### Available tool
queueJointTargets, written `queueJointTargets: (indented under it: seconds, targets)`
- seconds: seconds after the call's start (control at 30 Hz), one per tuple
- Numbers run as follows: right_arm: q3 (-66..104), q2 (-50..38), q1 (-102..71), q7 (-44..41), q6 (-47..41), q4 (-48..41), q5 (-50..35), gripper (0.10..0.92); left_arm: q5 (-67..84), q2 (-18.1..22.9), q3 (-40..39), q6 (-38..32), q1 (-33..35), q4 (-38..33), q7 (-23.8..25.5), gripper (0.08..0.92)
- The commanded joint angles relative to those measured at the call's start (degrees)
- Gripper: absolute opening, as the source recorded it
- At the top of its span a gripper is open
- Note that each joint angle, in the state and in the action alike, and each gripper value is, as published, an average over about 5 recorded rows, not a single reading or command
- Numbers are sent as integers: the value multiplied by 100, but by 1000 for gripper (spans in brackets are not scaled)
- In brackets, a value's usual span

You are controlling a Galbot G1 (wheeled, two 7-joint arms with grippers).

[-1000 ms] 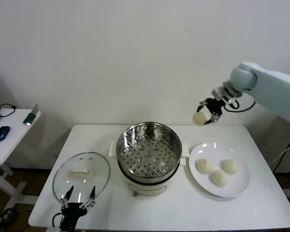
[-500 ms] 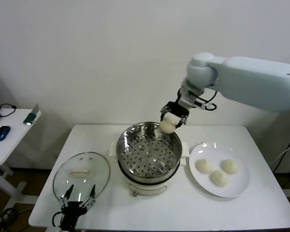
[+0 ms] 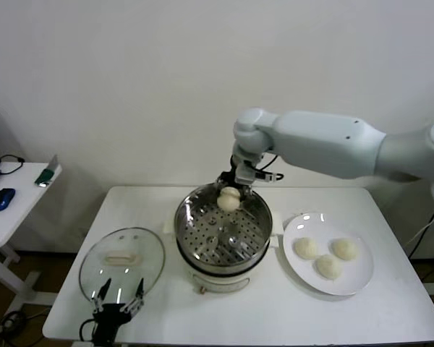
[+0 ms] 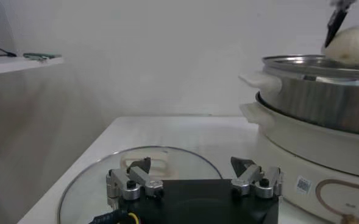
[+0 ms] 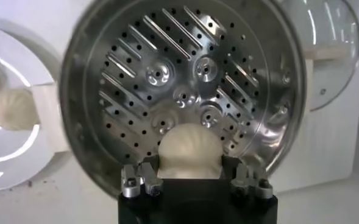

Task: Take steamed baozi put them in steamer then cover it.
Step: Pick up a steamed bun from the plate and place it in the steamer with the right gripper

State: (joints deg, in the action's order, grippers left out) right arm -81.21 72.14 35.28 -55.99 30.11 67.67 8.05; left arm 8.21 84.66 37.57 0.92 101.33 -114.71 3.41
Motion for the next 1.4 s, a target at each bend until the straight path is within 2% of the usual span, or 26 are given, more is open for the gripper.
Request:
queueJointTargets:
  seconds: [0.03,0.37,0.83,1.0,1.1,1.2,1.27,1.4]
  targets:
    - [73,362,-536,108,112,-534,492,675,-3,-16,-4,-15,-2,22,-4,823]
    - [210,448,-670,369,144,-881,588,675,-5,-14,-26,-21,-24,30,-12,823]
    - [144,486,-619,262,230,-991,343,681,0,-9,-42,-48,-21,58,-16,823]
    - [73,434,-373,271,303,-883,6,769,-9,1,-45,-40,-21,46,-15,823]
    - [-74,304,13,152,292,-692,-568,813,-19,9,-46,-36,-13,38,-14,823]
    - [-415,58,646,-86,161,-448,-1488,821,-29,11,-44,-29,-5,33,-14,823]
    - [-756,-181,1105,-285,-114,-281,-2428,822,-32,14,-41,-24,-1,25,-14,823]
    - [-1432,-1078,1868,-648,-1208,175,-4408,823,-33,16,-40,-20,9,18,-15,823]
